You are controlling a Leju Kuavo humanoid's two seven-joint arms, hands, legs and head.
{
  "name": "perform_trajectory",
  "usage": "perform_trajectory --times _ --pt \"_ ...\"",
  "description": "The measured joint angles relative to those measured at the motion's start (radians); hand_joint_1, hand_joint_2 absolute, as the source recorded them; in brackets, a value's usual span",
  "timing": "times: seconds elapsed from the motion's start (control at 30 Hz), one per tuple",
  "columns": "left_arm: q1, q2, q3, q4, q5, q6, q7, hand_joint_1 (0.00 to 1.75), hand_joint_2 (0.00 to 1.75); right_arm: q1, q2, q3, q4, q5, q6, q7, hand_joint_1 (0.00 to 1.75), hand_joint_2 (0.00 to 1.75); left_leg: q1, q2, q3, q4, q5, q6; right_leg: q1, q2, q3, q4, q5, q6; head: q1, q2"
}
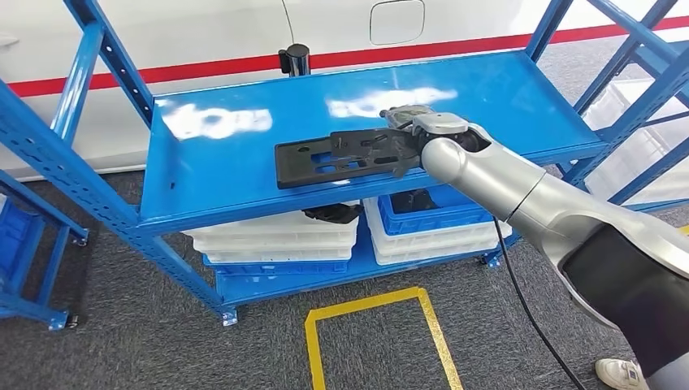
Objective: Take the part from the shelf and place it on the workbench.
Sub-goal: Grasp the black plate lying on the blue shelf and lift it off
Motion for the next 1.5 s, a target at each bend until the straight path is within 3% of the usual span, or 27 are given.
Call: perform_trajectory --times 0.1,0.13,0.17,0.2,0.27,0.33,0.43,0.5,0.6,0.63,0.67,0.7,0.73,0.8,0.83,0.9,1.0,1.17,1.33,1.5 --pt "0.001 0.000 -0.002 0.000 0.003 0.002 0.000 0.00 0.00 0.010 -0.001 -0.021 0.006 0.022 0.011 0.000 0.00 1.75 0.001 0.000 -0.089 0.168 -0.076 -0.008 -0.002 -0.001 0.006 -0.006 -0.001 -0.008 -0.016 0.000" --pt "0.002 0.000 -0.003 0.000 0.003 0.002 0.001 0.00 0.00 0.018 -0.001 -0.027 0.008 0.028 0.014 0.000 0.00 1.75 0.001 0.001 -0.119 0.216 -0.087 -0.009 -0.001 -0.001 0.006 -0.005 -0.003 -0.009 -0.020 0.000" --pt "0.002 0.000 -0.003 0.000 0.004 0.002 0.001 0.00 0.00 0.027 -0.001 -0.032 0.009 0.033 0.018 0.000 0.00 1.75 0.001 0.001 -0.135 0.233 -0.078 -0.010 -0.001 0.000 0.007 -0.004 -0.005 -0.009 -0.022 0.000" --pt "0.002 0.000 -0.004 0.000 0.005 0.003 0.001 0.00 0.00 0.035 -0.002 -0.038 0.010 0.038 0.021 0.000 0.00 1.75 0.001 0.001 -0.133 0.214 -0.051 -0.009 -0.001 0.002 0.009 -0.002 -0.008 -0.008 -0.024 0.000" --pt "0.002 0.002 -0.006 0.000 0.006 0.003 0.001 0.00 0.00 0.049 -0.002 -0.056 0.012 0.050 0.025 0.000 0.00 1.75 0.001 0.002 -0.088 0.102 0.024 -0.005 -0.002 0.004 0.013 0.006 -0.019 -0.002 -0.026 0.000" --pt "0.001 0.004 -0.011 0.000 0.007 0.004 0.001 0.00 0.00 0.060 -0.004 -0.083 0.012 0.066 0.031 0.000 0.00 1.75 0.000 0.002 -0.044 0.009 0.056 0.002 0.001 0.005 0.014 0.014 -0.029 0.007 -0.029 0.000" --pt "0.000 0.006 -0.019 0.000 0.008 0.004 0.006 0.00 0.00 0.086 -0.006 -0.126 0.012 0.091 0.038 0.000 0.00 1.75 -0.001 0.000 -0.032 -0.015 0.051 0.016 0.002 0.005 0.014 0.014 -0.034 0.021 -0.026 0.000" --pt "0.000 0.008 -0.020 0.000 0.008 0.004 0.009 0.00 0.00 0.099 -0.007 -0.153 0.012 0.105 0.040 0.000 0.00 1.75 0.002 -0.002 -0.028 -0.020 0.052 0.024 -0.001 0.003 0.005 0.040 -0.054 0.031 -0.020 0.000" --pt "0.000 0.010 -0.021 0.000 0.009 0.004 0.011 0.00 0.00 0.112 -0.013 -0.196 0.012 0.118 0.047 0.000 0.00 1.75 0.002 -0.003 -0.020 -0.022 0.048 0.035 -0.005 0.002 -0.075 0.203 -0.129 0.044 -0.002 0.000" --pt "0.001 0.010 -0.021 0.000 0.010 0.004 0.011 0.00 0.00 0.120 -0.014 -0.207 0.012 0.121 0.050 0.000 0.00 1.75 0.002 -0.003 -0.017 -0.022 0.046 0.037 -0.006 0.002 -0.105 0.257 -0.144 0.046 0.003 0.000" --pt "0.001 0.010 -0.021 0.000 0.010 0.003 0.011 0.00 0.00 0.129 -0.015 -0.217 0.012 0.123 0.053 0.000 0.00 1.75 0.002 -0.003 -0.014 -0.022 0.044 0.038 -0.006 0.002 -0.124 0.283 -0.142 0.046 0.007 0.000" --pt "0.001 0.011 -0.021 0.000 0.010 0.002 0.011 0.00 0.00 0.137 -0.015 -0.226 0.011 0.124 0.055 0.000 0.00 1.75 0.002 -0.003 -0.010 -0.022 0.041 0.038 -0.006 0.002 -0.127 0.275 -0.121 0.044 0.011 0.000" --pt "0.001 0.011 -0.021 0.000 0.010 0.000 0.011 0.00 0.00 0.144 -0.015 -0.236 0.009 0.126 0.056 0.000 0.00 1.75 0.001 -0.003 -0.005 -0.022 0.038 0.036 -0.005 0.002 -0.111 0.231 -0.085 0.041 0.013 0.000" --pt "0.000 0.012 -0.021 0.000 0.010 -0.003 0.010 0.00 0.00 0.149 -0.015 -0.256 0.004 0.126 0.056 0.000 0.00 1.75 -0.001 -0.003 0.003 -0.022 0.031 0.030 -0.003 0.002 -0.057 0.103 -0.014 0.031 0.012 0.000" --pt "0.000 0.012 -0.022 0.000 0.011 -0.005 0.010 0.00 0.00 0.150 -0.015 -0.265 0.001 0.126 0.055 0.000 0.00 1.75 -0.002 -0.003 0.004 -0.022 0.028 0.026 0.000 0.002 -0.036 0.055 0.002 0.026 0.011 0.000" --pt "-0.001 0.013 -0.023 0.000 0.012 -0.007 0.011 0.00 0.00 0.156 -0.015 -0.280 -0.004 0.125 0.053 0.000 0.00 1.75 -0.006 -0.002 0.002 -0.019 0.022 0.028 0.003 0.003 -0.020 0.017 0.004 0.025 0.007 0.000" --pt "0.001 0.014 -0.027 0.000 0.016 -0.012 0.012 0.00 0.00 0.170 -0.015 -0.294 -0.016 0.120 0.049 0.000 0.00 1.75 -0.008 -0.001 0.006 -0.024 0.021 0.040 0.002 0.004 -0.019 0.013 0.002 0.030 -0.001 0.000" --pt "0.000 0.014 -0.027 0.000 0.017 -0.017 0.011 0.00 0.00 0.182 -0.017 -0.312 -0.032 0.115 0.044 0.000 0.00 1.75 -0.008 0.000 0.013 -0.035 0.024 0.029 0.002 0.005 -0.019 0.013 -0.001 0.024 -0.013 0.000" --pt "0.000 0.014 -0.028 0.000 0.017 -0.019 0.011 0.00 0.00 0.189 -0.018 -0.320 -0.043 0.115 0.043 0.000 0.00 1.75 -0.008 -0.002 0.014 -0.039 0.025 0.019 0.002 0.004 -0.019 0.014 -0.002 0.022 -0.014 0.000" --pt "0.000 0.014 -0.028 0.000 0.017 -0.019 0.011 0.00 0.00 0.190 -0.018 -0.327 -0.046 0.108 0.039 0.000 0.00 1.75 -0.009 -0.002 0.014 -0.039 0.025 0.018 0.000 0.004 -0.017 0.013 -0.002 0.022 -0.013 0.000"
